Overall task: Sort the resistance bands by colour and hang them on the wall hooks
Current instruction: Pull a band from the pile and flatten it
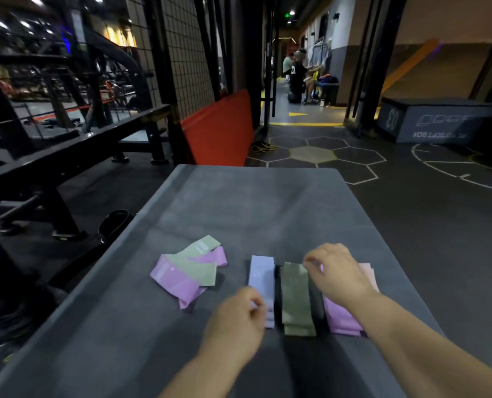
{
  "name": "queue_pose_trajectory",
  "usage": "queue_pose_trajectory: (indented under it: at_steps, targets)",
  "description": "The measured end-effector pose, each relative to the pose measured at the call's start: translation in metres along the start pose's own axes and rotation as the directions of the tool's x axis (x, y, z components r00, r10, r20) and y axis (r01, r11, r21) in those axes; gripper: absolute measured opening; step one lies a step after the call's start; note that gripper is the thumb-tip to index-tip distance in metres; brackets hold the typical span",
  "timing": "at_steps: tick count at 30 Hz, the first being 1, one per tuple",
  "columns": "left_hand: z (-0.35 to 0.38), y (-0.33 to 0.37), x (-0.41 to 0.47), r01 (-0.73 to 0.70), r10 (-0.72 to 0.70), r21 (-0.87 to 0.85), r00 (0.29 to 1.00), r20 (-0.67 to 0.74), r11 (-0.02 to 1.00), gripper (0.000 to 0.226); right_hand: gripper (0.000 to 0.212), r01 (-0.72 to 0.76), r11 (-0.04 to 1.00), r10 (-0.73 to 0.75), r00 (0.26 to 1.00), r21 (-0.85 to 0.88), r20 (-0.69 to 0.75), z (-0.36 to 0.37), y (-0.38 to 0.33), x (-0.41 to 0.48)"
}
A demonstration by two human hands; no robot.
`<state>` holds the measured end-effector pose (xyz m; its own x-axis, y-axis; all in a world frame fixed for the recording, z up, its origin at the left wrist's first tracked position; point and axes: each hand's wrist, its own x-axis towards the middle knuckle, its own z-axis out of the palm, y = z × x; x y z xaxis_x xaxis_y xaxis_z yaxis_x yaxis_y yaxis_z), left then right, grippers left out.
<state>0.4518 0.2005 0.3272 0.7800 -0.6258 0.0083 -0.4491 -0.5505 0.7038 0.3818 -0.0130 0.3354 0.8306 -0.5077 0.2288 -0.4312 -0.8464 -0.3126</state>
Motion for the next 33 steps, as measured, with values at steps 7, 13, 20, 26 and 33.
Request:
queue_pose_trajectory:
  at_steps: [7,13,20,26,33]
  targets:
    - [-0.046,-0.09,0.013,0.291,-0.294,-0.039,0.953,-0.077,0.956,0.008,0.022,0.114,0.952,-0.173,0.966,0.284,0.193,0.038,-0.123,-0.004]
    - [-0.049,-0.118,0.018,0.285,-0.288,-0.068,0.957,-0.04,0.956,0.011,0.031,-0.062,0.953,-0.011,0.971,0.297,0.241,0.079,-0.177,0.001]
    - [-0.05,-0.104,0.02,0.241,-0.254,-0.144,0.964,-0.083,0.96,0.007,0.038,-0.319,0.9,0.225,0.924,0.298,0.308,0.101,-0.193,0.024]
    - [-0.049,-0.1,0.023,0.149,-0.15,-0.027,0.987,-0.062,0.988,0.027,0.031,-0.356,0.864,0.267,0.923,0.356,0.276,0.106,-0.192,0.014]
    - [-0.051,-0.103,0.021,0.236,-0.237,-0.023,0.97,-0.061,0.971,0.025,0.019,-0.39,0.775,0.268,0.915,0.496,0.301,0.096,-0.176,-0.025]
